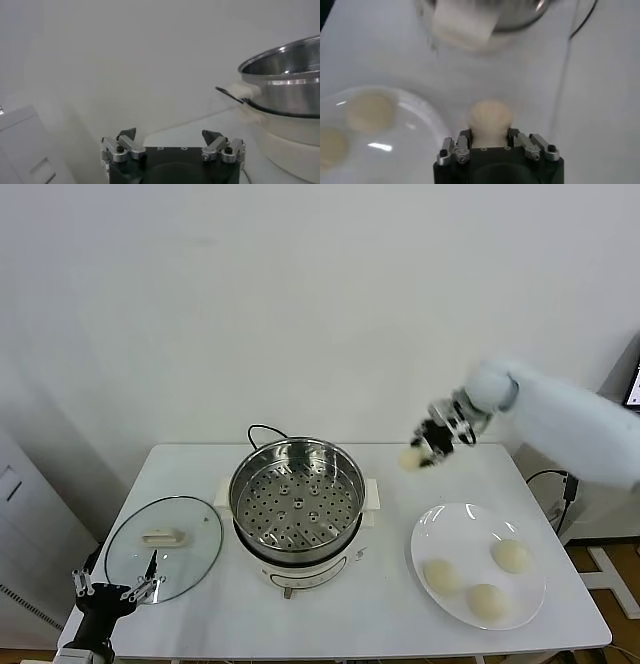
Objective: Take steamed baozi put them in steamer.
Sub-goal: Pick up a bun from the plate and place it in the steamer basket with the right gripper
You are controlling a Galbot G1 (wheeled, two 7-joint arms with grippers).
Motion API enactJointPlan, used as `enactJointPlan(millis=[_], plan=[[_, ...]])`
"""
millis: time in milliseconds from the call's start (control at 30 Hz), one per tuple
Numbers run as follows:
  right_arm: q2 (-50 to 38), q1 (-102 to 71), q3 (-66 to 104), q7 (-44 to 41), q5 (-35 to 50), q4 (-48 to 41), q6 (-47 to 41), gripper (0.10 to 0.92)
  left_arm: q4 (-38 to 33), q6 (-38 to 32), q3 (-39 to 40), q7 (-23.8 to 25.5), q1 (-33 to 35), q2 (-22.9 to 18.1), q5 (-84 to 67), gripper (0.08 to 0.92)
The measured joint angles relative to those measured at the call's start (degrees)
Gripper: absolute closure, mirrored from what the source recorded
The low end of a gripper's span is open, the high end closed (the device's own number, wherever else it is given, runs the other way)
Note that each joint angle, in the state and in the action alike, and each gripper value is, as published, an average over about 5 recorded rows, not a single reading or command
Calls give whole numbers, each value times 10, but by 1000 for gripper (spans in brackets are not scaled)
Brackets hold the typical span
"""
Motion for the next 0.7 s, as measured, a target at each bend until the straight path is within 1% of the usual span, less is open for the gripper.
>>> enactJointPlan(millis=[100, 233, 467, 700], plan=[[42, 16, -12, -2, -7, 3, 28, 584, -2, 0, -3, 0, 2, 0, -4, 177], [94, 16, -18, -4, -37, 2, 66, 584, -4, 0, -7, 1, 5, 0, -9, 177], [167, -18, -6, -4, -121, -18, 130, 570, -4, -4, -12, 1, 11, -1, -18, 177], [217, -67, 24, -1, -207, -56, 193, 566, -4, -5, -13, 1, 11, -1, -22, 177]])
